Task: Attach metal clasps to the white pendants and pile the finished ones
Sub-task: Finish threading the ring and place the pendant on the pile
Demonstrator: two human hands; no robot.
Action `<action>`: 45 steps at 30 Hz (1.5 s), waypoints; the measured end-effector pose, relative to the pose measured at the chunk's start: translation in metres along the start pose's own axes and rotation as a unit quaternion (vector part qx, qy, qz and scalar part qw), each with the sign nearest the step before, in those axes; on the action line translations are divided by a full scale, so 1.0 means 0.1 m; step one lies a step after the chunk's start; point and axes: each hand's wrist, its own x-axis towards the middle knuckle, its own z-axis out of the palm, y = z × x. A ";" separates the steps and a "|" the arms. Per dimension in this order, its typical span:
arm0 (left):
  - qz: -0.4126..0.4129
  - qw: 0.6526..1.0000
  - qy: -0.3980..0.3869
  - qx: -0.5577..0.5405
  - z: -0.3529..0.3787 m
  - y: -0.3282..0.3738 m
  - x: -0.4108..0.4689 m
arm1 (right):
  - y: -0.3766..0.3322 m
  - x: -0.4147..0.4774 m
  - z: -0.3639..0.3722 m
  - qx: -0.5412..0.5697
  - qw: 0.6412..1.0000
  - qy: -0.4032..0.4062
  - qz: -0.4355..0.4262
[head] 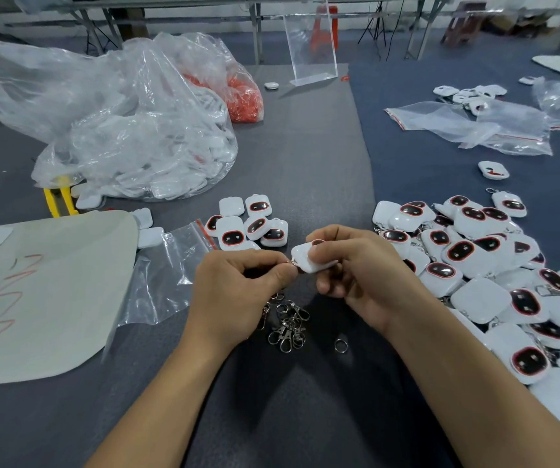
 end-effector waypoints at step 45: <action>-0.076 0.986 -0.020 -0.144 0.08 0.11 -0.01 | 0.09 -0.04 0.16 0.095 0.995 0.036 -0.022</action>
